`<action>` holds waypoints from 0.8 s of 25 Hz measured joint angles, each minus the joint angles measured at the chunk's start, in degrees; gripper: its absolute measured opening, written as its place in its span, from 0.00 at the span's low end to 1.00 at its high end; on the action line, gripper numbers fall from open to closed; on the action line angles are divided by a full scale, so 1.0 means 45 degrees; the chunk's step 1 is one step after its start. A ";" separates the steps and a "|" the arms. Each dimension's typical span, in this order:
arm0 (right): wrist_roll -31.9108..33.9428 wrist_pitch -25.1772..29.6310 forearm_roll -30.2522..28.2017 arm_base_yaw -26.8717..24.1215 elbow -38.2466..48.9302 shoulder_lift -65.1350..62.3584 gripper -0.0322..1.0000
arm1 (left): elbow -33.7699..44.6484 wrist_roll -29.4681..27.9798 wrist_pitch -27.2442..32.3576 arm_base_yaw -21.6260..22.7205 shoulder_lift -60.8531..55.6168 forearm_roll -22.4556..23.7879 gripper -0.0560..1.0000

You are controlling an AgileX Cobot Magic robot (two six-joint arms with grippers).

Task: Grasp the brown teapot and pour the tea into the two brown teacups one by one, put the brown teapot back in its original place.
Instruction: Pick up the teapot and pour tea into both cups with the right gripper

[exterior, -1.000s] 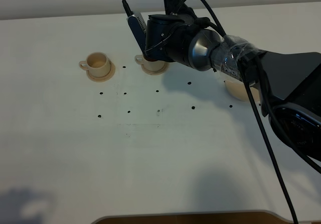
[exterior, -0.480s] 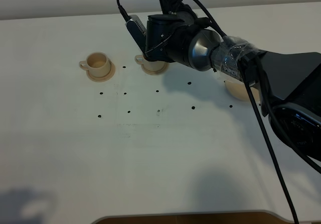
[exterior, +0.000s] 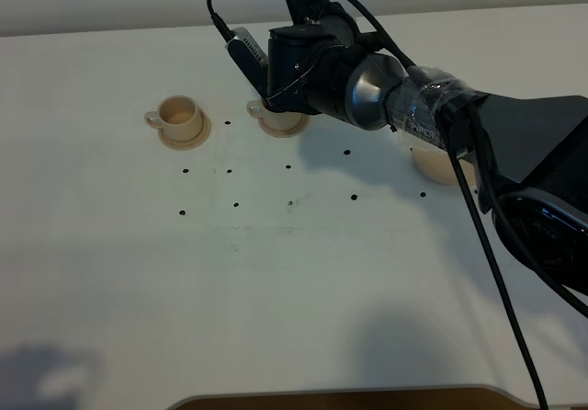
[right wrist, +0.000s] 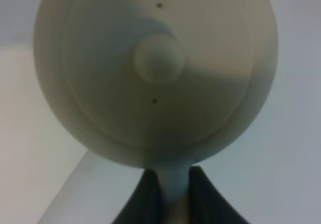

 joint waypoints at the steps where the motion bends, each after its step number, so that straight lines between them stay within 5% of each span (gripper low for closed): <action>1: -0.0013 -0.0061 0.0000 0.0000 0.0000 0.0000 0.14 | 0.0000 0.0000 0.0000 0.0000 0.0000 0.0000 0.53; 20: -0.0679 -0.0251 -0.0514 0.0000 0.0000 0.0003 0.14 | 0.0000 0.0000 0.0000 0.0000 0.0000 0.0000 0.53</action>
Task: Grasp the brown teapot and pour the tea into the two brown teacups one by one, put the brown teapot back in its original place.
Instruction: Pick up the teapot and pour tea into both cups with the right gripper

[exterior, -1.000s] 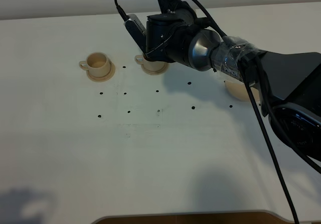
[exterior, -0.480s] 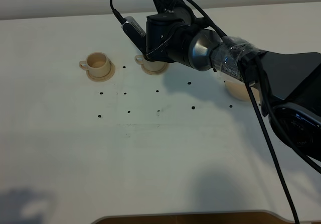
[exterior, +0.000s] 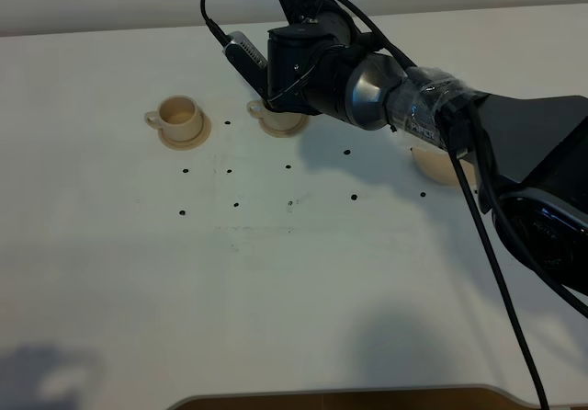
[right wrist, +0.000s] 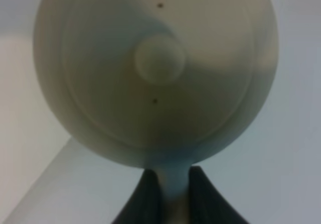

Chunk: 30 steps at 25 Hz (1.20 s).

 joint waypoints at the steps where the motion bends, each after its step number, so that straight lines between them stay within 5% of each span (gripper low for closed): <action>1: 0.0000 0.0000 -0.0056 0.0000 0.0000 0.0000 0.14 | 0.0000 0.0000 0.0000 0.0000 0.0000 0.0000 0.53; 20: 0.0026 -0.0032 -0.0395 0.0000 0.0000 0.0000 0.14 | 0.0000 0.0000 0.0000 0.0000 0.0000 0.0000 0.53; 30: 0.1087 0.0243 0.1490 -0.0130 0.0000 0.0000 0.14 | 0.0000 0.0000 0.0000 0.0000 0.0000 0.0000 0.53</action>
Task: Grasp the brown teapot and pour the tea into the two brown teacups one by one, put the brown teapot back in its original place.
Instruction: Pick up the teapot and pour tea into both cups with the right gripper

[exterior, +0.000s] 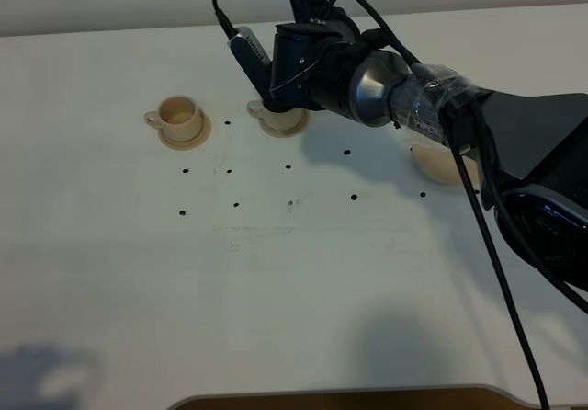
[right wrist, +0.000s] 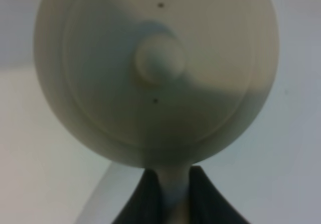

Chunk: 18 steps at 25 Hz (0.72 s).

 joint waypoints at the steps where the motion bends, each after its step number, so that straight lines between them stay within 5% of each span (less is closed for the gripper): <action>1: 0.0197 0.0058 0.0099 0.0000 0.0000 0.0000 0.14 | 0.0000 0.0000 0.0000 0.0000 0.0000 0.0000 0.53; 11: 0.3957 0.1237 0.0743 0.0000 0.0000 0.0000 0.14 | 0.0000 0.0000 0.0000 0.0000 0.0000 0.0000 0.53; 18: 0.7202 0.2772 0.2869 -0.0004 -0.0034 -0.0604 0.14 | 0.0000 0.0000 0.0000 0.0000 0.0000 0.0000 0.53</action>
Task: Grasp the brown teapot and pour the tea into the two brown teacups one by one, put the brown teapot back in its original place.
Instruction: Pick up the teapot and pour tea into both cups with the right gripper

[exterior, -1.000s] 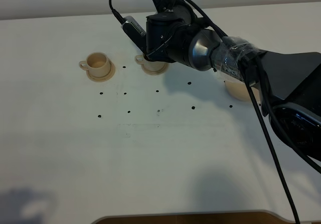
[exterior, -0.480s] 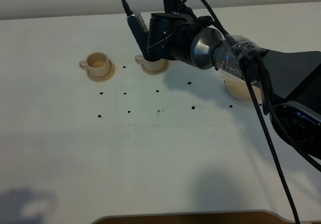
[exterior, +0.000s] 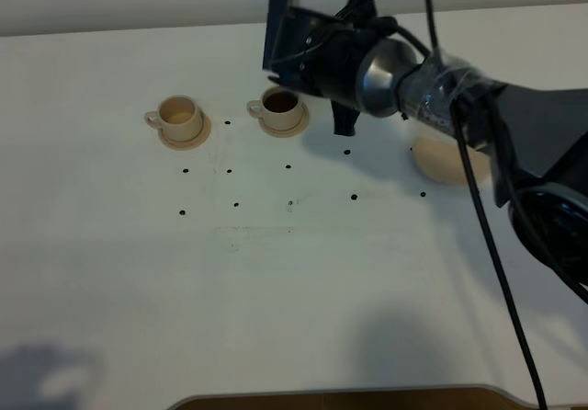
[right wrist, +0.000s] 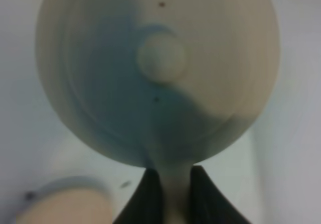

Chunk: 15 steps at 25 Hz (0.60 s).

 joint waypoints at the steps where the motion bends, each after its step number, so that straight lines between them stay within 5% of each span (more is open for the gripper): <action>1: 0.0379 0.0149 0.0414 0.0000 -0.0069 -0.0106 0.14 | 0.0000 0.0000 0.0000 0.0000 0.0000 0.0000 0.53; 15: 0.2322 0.0609 0.6833 -0.0506 -0.0255 -0.0789 0.14 | 0.0000 0.0004 0.0000 0.0000 0.0000 0.0000 0.53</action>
